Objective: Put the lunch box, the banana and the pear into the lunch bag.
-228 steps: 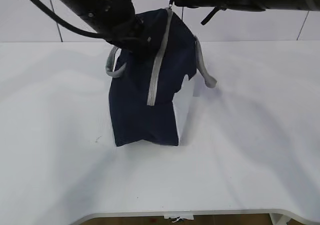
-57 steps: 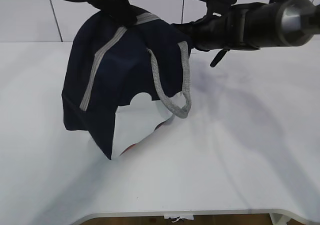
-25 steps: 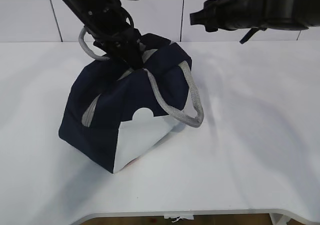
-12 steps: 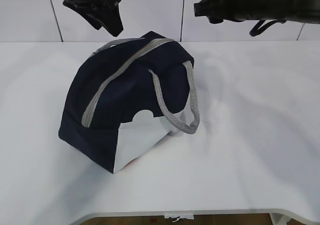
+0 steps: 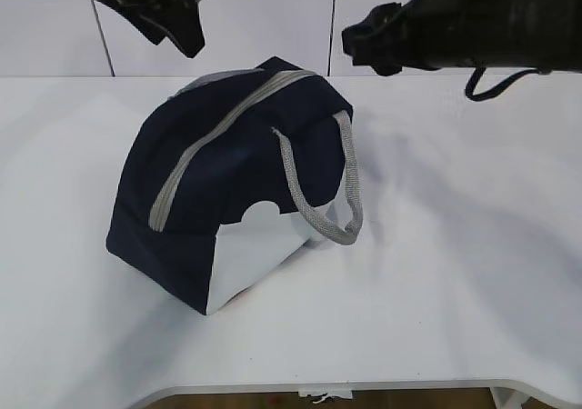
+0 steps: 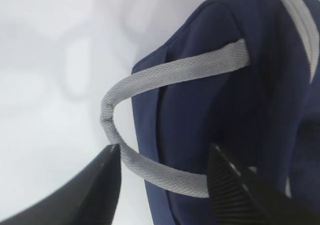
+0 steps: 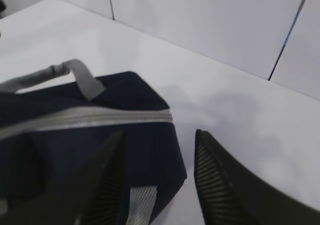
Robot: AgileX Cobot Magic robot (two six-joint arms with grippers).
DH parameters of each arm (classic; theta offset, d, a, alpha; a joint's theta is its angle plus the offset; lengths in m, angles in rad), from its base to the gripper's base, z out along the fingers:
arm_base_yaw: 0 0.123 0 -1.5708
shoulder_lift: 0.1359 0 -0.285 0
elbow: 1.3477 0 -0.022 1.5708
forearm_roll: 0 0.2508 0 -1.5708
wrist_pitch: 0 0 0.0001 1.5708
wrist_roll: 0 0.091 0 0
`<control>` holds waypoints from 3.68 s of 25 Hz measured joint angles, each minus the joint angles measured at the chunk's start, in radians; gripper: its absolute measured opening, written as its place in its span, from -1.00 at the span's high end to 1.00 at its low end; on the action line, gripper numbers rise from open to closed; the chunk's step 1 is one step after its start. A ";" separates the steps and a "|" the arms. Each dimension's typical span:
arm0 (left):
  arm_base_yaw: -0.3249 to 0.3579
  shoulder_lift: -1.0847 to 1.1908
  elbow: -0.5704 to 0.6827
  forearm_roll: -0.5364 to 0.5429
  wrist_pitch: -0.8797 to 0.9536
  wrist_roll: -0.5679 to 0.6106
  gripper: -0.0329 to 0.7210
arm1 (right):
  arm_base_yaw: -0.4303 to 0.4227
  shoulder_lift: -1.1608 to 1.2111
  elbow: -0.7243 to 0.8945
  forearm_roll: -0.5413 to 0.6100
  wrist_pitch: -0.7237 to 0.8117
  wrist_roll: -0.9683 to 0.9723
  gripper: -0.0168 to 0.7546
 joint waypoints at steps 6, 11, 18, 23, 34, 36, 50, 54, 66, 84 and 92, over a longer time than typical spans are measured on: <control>0.029 -0.010 0.000 0.006 0.001 -0.013 -0.20 | 0.000 -0.044 0.069 -0.278 0.085 0.175 0.02; 0.033 -0.011 0.000 0.003 0.001 -0.022 -0.20 | 0.000 -0.048 0.075 -0.527 0.185 0.458 0.02; 0.033 -0.019 0.000 -0.014 0.002 -0.053 -0.17 | 0.000 -0.048 0.075 -0.945 0.348 0.904 0.02; 0.033 -0.050 0.000 -0.016 0.004 -0.089 -0.15 | 0.000 -0.049 0.067 -1.204 0.468 1.206 0.02; 0.033 -0.196 0.196 -0.015 0.004 -0.095 -0.13 | 0.000 -0.053 -0.110 -1.530 0.870 1.556 0.02; 0.033 -0.302 0.329 -0.013 0.004 -0.095 -0.13 | 0.000 -0.053 -0.118 -1.534 0.898 1.573 0.02; 0.033 -0.634 0.620 -0.013 0.004 -0.097 -0.10 | 0.000 -0.053 -0.124 -1.563 1.020 1.709 0.02; 0.033 -0.753 0.737 -0.013 0.004 -0.097 -0.10 | 0.000 -0.081 -0.124 -1.569 1.021 1.760 0.02; 0.033 -1.117 0.890 -0.013 0.016 -0.099 -0.10 | 0.000 -0.355 -0.038 -1.571 1.028 1.773 0.02; 0.033 -1.566 1.150 0.037 0.024 -0.099 0.15 | 0.000 -0.839 0.168 -1.606 1.053 1.765 0.02; 0.033 -1.772 1.317 0.089 0.026 -0.099 0.21 | 0.000 -1.153 0.339 -1.667 1.061 1.744 0.02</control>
